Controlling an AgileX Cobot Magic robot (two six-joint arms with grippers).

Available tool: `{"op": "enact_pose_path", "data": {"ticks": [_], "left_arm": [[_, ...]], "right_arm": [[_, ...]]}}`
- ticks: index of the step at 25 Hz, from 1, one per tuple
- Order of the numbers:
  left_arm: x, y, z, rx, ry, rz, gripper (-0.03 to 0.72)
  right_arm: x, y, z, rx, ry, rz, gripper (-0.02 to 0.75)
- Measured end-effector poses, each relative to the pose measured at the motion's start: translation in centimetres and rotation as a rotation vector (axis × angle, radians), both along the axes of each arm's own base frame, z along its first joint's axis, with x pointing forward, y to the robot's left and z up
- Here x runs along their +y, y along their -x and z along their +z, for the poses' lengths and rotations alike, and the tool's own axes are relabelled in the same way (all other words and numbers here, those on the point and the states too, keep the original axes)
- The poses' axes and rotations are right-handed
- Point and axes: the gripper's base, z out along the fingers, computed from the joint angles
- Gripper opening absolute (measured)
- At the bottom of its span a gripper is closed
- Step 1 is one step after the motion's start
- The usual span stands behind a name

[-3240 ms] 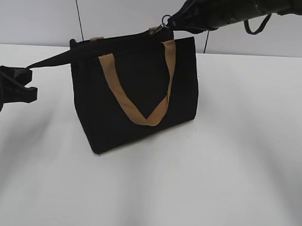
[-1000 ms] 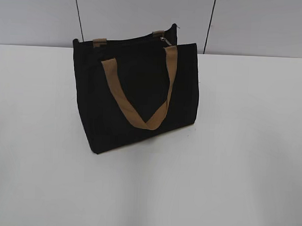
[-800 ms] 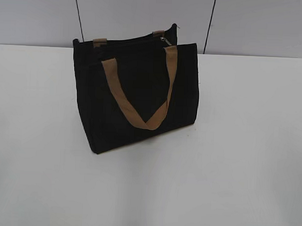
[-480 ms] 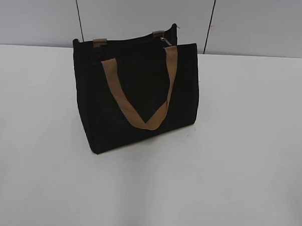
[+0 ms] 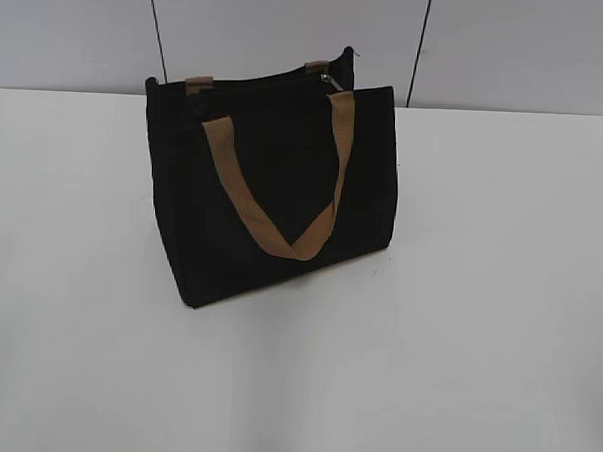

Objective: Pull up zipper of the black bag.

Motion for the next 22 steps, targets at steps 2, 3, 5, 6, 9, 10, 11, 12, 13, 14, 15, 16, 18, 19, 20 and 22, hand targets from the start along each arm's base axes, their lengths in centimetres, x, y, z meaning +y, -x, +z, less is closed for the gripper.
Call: {"op": "enact_pose_path", "data": {"ticks": [2, 3, 5, 6, 9, 10, 11, 12, 13, 14, 15, 16, 18, 19, 20, 22], "left_arm": [[0.0, 0.0, 0.0, 0.000, -0.001, -0.001, 0.578], [0.0, 0.0, 0.0, 0.000, -0.001, -0.001, 0.578], [0.0, 0.0, 0.0, 0.000, -0.001, -0.001, 0.578], [0.0, 0.0, 0.0, -0.001, -0.001, -0.001, 0.578], [0.1, 0.0, 0.0, -0.003, 0.000, 0.024, 0.578], [0.1, 0.1, 0.0, -0.008, 0.001, 0.048, 0.578], [0.2, 0.2, 0.0, -0.014, 0.003, 0.073, 0.578], [0.3, 0.3, 0.0, -0.023, 0.005, 0.102, 0.578], [0.4, 0.5, 0.1, -0.038, 0.008, 0.145, 0.578], [0.5, 0.7, 0.1, -0.051, 0.010, 0.177, 0.578], [0.5, 1.0, 0.1, -0.071, 0.013, 0.213, 0.578], [0.6, 1.4, 0.1, -0.092, 0.015, 0.244, 0.578], [0.6, 2.0, 0.1, -0.134, 0.018, 0.289, 0.578], [0.6, 2.5, 0.1, -0.161, 0.021, 0.308, 0.578], [0.6, 2.8, 0.1, -0.182, 0.023, 0.325, 0.578], [0.6, 3.0, 0.1, -0.193, 0.021, 0.349, 0.578]], "right_arm": [[0.0, 0.0, 0.0, 0.000, 0.000, 0.000, 0.486], [0.0, 0.0, 0.0, 0.000, 0.000, 0.000, 0.486], [0.0, 0.0, 0.0, 0.000, 0.001, -0.001, 0.486], [0.0, 0.0, 0.0, 0.000, 0.001, -0.001, 0.486], [0.0, 0.1, 0.0, -0.006, -0.001, -0.020, 0.486], [-0.1, 0.3, 0.0, -0.018, -0.004, -0.035, 0.486], [-0.1, 0.4, 0.0, -0.027, -0.007, -0.054, 0.486], [-0.1, 0.5, 0.0, -0.030, -0.007, -0.073, 0.485], [-0.1, 0.5, 0.0, -0.032, -0.008, -0.098, 0.485], [-0.1, 0.5, 0.0, -0.032, -0.007, -0.125, 0.485], [-0.1, 0.5, 0.0, -0.032, -0.007, -0.153, 0.485], [-0.1, 0.5, 0.0, -0.032, -0.007, -0.176, 0.485], [-0.1, 0.6, 0.0, -0.033, -0.006, -0.225, 0.485], [0.0, 0.6, 0.0, -0.033, -0.006, -0.242, 0.485], [0.0, 0.6, -0.1, -0.032, -0.006, -0.260, 0.485], [0.0, 0.6, -0.1, -0.033, -0.007, -0.281, 0.485]]}}
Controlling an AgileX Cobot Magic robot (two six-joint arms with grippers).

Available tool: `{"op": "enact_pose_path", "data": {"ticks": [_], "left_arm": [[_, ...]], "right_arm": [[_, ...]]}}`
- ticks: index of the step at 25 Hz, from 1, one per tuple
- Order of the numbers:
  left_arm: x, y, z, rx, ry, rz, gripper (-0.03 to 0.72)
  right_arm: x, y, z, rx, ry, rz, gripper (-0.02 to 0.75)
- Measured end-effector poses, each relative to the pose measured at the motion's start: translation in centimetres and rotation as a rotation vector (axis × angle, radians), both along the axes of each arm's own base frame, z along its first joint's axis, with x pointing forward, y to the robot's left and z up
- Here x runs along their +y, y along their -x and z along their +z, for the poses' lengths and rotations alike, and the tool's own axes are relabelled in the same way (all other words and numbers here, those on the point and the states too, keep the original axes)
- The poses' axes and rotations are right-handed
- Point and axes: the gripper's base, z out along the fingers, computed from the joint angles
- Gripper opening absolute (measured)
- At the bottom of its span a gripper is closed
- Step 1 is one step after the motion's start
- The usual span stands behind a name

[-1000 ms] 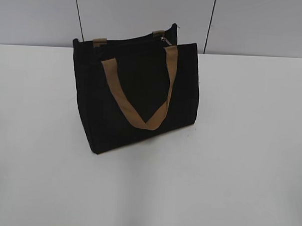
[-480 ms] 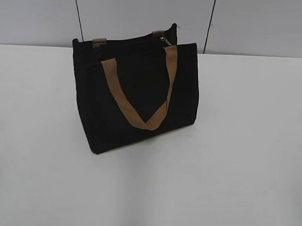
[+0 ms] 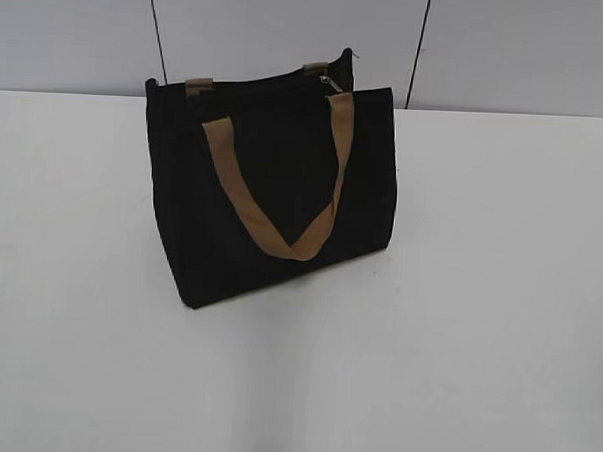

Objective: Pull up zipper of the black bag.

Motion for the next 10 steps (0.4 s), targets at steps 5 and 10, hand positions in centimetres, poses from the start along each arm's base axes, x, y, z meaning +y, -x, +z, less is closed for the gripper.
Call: {"op": "enact_pose_path", "data": {"ticks": [5, 10], "left_arm": [[-0.02, -0.02, -0.03, 0.001, 0.000, 0.016, 0.578], [-0.02, -0.02, -0.03, 0.001, 0.000, 0.016, 0.578]], "right_arm": [[0.00, 0.01, -0.01, 0.001, 0.000, -0.007, 0.485], [0.01, 0.01, -0.01, 0.001, -0.001, -0.006, 0.484]]}}
